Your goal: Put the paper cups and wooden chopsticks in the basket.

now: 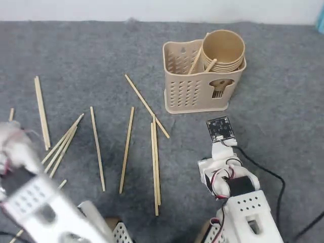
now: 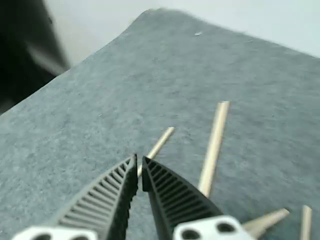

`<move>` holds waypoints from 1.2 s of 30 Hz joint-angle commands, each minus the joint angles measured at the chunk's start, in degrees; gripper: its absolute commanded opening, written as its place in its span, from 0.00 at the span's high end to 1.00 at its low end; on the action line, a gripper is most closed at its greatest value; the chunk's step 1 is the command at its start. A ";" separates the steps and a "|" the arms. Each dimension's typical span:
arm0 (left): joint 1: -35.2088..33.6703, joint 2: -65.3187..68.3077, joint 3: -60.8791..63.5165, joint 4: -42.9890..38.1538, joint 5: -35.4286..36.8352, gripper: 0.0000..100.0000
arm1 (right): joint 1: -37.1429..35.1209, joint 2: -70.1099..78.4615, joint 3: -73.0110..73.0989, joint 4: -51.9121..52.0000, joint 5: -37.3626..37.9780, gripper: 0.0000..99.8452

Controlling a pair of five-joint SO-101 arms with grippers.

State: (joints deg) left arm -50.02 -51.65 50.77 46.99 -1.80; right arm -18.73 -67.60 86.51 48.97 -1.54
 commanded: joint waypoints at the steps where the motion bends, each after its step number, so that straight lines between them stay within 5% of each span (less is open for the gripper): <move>1: -3.52 23.91 -19.38 -1.76 -0.70 0.98 | 0.57 -1.01 0.44 -1.45 -0.97 0.93; 5: -6.07 43.87 -37.85 3.52 -4.13 0.98 | 0.57 -1.01 0.88 -1.63 -0.97 0.93; 13: -5.27 77.19 -77.23 28.48 -23.65 0.98 | 0.57 -1.01 0.97 -1.54 -0.97 0.93; 18: -3.52 93.89 -100.70 39.03 -25.32 0.98 | 0.57 -1.01 0.97 -1.36 -0.97 0.93; 29: 2.81 122.81 -141.67 49.58 -31.47 0.98 | 0.48 -1.01 1.05 -1.27 -0.97 0.93; 36: 2.64 130.55 -146.42 49.32 -31.82 0.94 | 0.40 -1.01 1.85 -1.80 -0.97 0.93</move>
State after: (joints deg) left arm -47.56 78.37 -92.79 95.96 -33.10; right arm -18.90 -67.78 88.70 48.44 -1.80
